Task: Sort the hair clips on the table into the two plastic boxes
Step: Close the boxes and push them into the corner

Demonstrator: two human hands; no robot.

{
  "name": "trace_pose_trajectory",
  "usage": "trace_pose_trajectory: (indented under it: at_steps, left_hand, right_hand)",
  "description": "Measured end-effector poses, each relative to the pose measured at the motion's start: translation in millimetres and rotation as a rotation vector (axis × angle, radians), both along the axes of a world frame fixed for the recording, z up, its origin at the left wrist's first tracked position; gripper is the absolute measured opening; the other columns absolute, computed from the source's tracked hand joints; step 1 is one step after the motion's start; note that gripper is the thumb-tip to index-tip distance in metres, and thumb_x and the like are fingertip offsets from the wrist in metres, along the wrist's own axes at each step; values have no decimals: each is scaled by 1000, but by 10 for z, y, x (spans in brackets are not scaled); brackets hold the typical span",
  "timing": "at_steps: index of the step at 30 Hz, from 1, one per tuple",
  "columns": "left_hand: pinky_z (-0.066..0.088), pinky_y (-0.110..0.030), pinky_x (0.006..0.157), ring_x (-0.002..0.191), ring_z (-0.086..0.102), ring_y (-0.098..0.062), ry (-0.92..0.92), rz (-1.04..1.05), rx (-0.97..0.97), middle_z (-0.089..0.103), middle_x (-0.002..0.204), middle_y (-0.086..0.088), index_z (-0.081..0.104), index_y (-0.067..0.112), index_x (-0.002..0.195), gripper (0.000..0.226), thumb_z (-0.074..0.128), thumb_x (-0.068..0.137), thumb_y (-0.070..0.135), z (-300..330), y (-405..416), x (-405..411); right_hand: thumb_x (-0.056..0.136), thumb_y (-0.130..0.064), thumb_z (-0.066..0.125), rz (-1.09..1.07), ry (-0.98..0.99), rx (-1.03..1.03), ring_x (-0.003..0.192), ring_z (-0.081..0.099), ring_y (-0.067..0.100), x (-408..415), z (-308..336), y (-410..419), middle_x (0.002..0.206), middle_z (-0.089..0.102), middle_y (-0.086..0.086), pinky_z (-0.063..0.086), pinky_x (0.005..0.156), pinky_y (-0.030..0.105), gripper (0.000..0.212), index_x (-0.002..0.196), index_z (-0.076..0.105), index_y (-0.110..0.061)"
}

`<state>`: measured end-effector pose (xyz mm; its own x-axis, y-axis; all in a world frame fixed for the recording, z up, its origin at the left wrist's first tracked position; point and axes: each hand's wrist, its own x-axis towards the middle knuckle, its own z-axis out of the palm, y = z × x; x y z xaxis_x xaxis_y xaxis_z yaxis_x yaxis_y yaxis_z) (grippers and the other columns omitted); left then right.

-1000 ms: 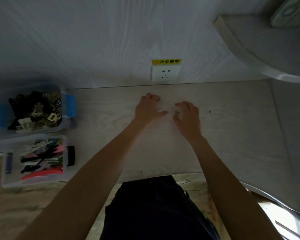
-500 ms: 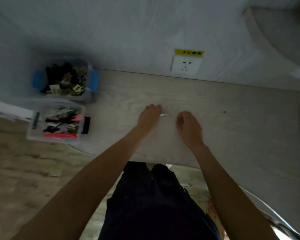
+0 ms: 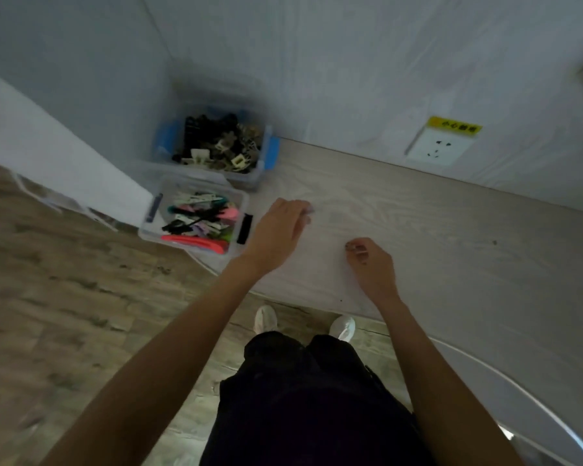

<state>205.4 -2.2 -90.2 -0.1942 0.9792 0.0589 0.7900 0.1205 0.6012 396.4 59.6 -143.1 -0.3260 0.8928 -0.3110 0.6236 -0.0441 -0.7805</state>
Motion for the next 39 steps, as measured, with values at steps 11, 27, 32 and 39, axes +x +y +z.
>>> trace_pose_trajectory:
  at_steps: [11,27,32,39]
  left_hand:
    - [46,-41,87,106,57,-30,245,-8,-212,63,117,-10,55,14,123,49,25,92,38,112,-772,-1629]
    - [40,-23,70,84,52,-17,186,227,228,62,90,-2,61,13,97,15,50,89,19,150,-659,-1991]
    - [39,-33,91,106,51,-27,257,226,204,62,110,-6,60,15,110,28,52,84,22,111,-666,-2131]
    - [37,-26,94,106,53,-24,200,241,281,62,111,-9,60,11,109,25,51,88,21,141,-728,-2136]
  right_hand:
    - [84,-6,63,51,279,21,71,62,5,-1343,489,-145,83,64,-3,52,71,23,16,93,56,-17]
    - [88,-19,51,366,-172,590,97,53,35,-2381,743,311,105,62,16,38,87,39,31,116,61,-10]
    - [89,-20,52,344,-139,578,99,53,30,-2162,685,-56,109,63,10,41,86,40,23,109,63,-13]
    - [91,-17,54,360,-141,539,108,53,23,-1966,664,-510,115,62,7,40,94,33,26,115,60,-13]
